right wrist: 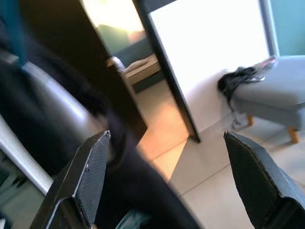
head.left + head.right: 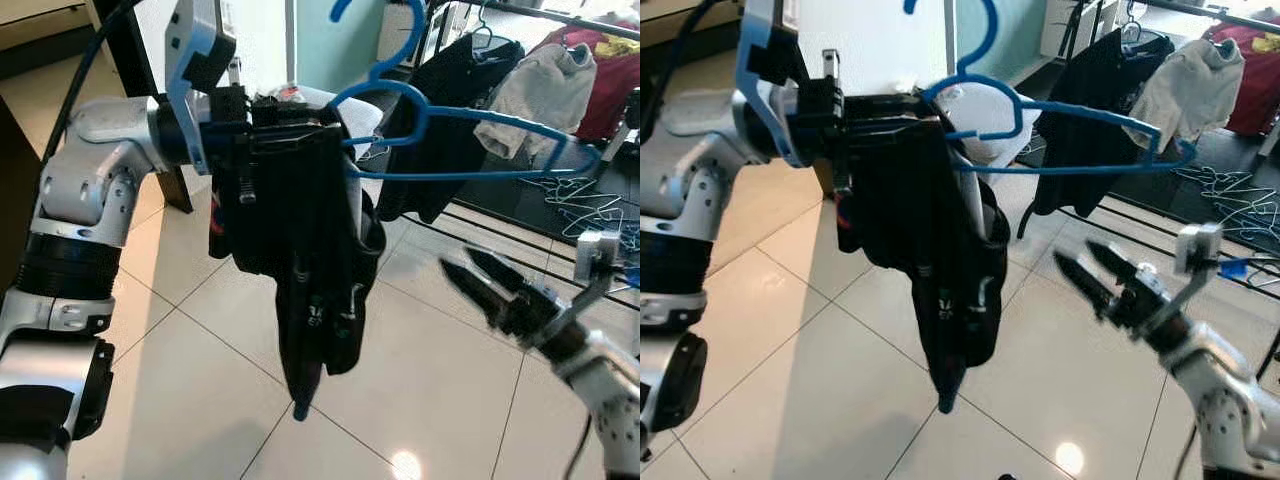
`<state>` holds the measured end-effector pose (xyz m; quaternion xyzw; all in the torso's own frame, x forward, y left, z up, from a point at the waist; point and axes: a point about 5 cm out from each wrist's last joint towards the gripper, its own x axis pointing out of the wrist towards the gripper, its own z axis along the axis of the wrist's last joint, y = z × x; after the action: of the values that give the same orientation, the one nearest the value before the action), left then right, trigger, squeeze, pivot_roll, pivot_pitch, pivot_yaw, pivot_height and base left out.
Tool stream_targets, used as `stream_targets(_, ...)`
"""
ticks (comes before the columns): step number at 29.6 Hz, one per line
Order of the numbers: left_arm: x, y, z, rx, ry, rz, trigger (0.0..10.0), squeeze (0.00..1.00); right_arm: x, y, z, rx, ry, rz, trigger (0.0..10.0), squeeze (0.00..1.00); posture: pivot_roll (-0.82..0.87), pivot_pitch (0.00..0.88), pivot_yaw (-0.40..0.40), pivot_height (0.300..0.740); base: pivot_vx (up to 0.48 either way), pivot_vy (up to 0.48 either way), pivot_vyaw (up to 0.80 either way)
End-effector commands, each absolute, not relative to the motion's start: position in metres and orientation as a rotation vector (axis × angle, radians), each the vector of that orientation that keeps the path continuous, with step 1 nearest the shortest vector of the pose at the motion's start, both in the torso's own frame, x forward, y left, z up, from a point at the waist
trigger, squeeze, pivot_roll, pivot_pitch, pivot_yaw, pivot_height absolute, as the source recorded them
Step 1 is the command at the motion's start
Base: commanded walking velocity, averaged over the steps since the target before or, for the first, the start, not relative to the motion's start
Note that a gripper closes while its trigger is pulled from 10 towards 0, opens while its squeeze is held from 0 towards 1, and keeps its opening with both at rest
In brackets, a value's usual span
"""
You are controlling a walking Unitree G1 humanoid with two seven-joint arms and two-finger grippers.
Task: Hang hanger
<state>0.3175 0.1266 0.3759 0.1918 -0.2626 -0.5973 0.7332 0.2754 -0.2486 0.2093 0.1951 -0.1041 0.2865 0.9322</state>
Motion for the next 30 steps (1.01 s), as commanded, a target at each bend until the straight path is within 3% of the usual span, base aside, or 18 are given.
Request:
stream_targets(1,0.312,0.124,0.381,0.421,-0.614,-1.342,10.0,0.0,0.278,-0.255,0.206,0.446,-0.217,0.532,10.0,0.0,-0.01,0.122,0.007,0.74,0.0,0.0,0.0)
stream_targets(5,0.313,0.12,0.38,0.406,-0.619,-1.349,10.0,0.0,0.279,-0.243,0.212,0.493,-0.225,0.609,10.0,0.0,-0.02,0.118,0.007,0.74,0.0,0.0,0.0)
stream_targets(7,0.313,0.115,0.377,0.389,-0.619,-1.356,10.0,0.0,0.272,-0.211,0.216,0.511,-0.213,0.791,10.0,0.0,-0.02,0.118,0.008,0.74,0.0,0.0,0.0)
stream_targets(10,0.312,0.113,0.376,0.38,-0.621,-1.362,10.0,0.0,0.27,-0.2,0.216,0.513,-0.199,0.842,10.0,0.0,-0.02,0.118,0.008,0.74,0.0,0.0,0.0)
stream_targets(17,0.309,0.109,0.377,0.362,-0.63,-1.384,10.0,0.0,0.28,-0.19,0.213,0.501,-0.149,0.795,10.0,0.0,-0.02,0.122,0.012,0.74,0.0,0.0,0.0)
stream_targets(28,0.306,0.11,0.38,0.36,-0.643,-1.387,10.0,0.0,0.294,-0.201,0.207,0.491,-0.106,0.655,10.0,0.0,-0.02,0.124,0.012,0.74,0.0,0.0,0.0)
stream_targets(29,0.305,0.11,0.382,0.357,-0.65,-1.389,10.0,0.0,0.295,-0.201,0.203,0.483,-0.082,0.637,8.7,0.0,-0.02,0.124,0.012,0.74,0.0,0.0,0.0)
stream_targets(30,0.305,0.11,0.382,0.357,-0.65,-1.389,10.0,0.0,0.295,-0.201,0.203,0.483,-0.082,0.637,8.7,0.0,-0.02,0.124,0.012,0.74,0.0,0.0,0.0)
